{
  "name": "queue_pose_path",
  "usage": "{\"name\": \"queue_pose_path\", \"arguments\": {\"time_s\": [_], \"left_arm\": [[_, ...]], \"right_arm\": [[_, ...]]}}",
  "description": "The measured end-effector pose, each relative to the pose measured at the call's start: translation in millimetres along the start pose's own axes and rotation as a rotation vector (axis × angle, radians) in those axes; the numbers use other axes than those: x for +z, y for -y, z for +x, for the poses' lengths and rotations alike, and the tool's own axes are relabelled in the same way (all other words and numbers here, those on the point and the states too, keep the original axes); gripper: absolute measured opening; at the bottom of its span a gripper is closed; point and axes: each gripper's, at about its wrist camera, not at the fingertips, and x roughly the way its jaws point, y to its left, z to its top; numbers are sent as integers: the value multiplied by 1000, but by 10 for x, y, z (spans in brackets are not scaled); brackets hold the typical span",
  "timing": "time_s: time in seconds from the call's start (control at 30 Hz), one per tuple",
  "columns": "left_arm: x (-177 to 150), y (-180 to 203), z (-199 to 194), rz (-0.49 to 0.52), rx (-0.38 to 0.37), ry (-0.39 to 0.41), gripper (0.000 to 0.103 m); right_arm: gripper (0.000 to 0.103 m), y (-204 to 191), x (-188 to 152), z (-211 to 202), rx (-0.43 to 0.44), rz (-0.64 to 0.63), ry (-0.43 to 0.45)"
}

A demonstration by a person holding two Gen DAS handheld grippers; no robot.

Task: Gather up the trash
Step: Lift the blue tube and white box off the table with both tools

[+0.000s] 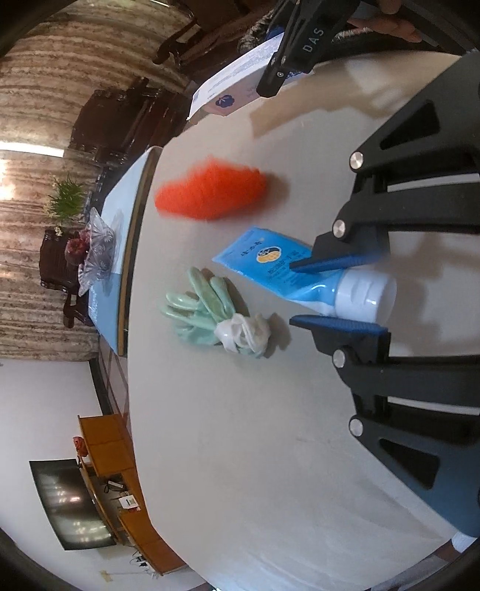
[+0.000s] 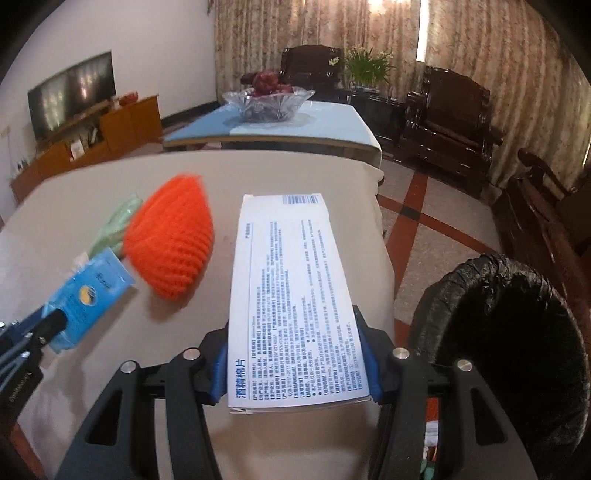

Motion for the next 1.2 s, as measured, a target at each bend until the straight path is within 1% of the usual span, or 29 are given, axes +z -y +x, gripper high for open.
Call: {"name": "queue_pose_path", "arguments": {"time_s": [0.1, 0.27, 0.47, 0.53, 0.6, 0.67, 0.73, 0.8, 0.9, 1.07, 1.13, 1.2], "left_arm": [[58, 73, -106, 7, -1, 28, 21], [152, 197, -289, 16, -1, 69, 20], [250, 308, -538, 6, 0, 108, 18], [264, 322, -635, -2, 1, 120, 15], [296, 348, -751, -8, -5, 139, 8], [317, 366, -823, -11, -13, 151, 8], [321, 425, -867, 9, -25, 154, 8], [284, 475, -827, 30, -26, 141, 8], [177, 477, -664, 21, -36, 99, 7], [-29, 460, -322, 18, -4, 53, 6], [-83, 439, -252, 10, 18, 48, 6], [-101, 423, -194, -6, 23, 34, 5]], "right_arm": [[55, 36, 14, -124, 2, -3, 25], [55, 154, 68, -348, 18, 26, 62], [55, 224, 163, -630, 45, 24, 114], [55, 244, 182, -745, 48, 21, 133], [55, 258, 205, -824, 54, 23, 146], [55, 273, 216, -886, 58, 21, 159], [55, 292, 216, -922, 60, 20, 169], [55, 308, 197, -913, 57, 17, 164], [55, 335, 113, -854, 50, 25, 143], [55, 358, -38, -731, 45, 28, 96], [55, 345, -74, -700, 43, 19, 88], [55, 354, -113, -676, 44, 17, 79]]}}
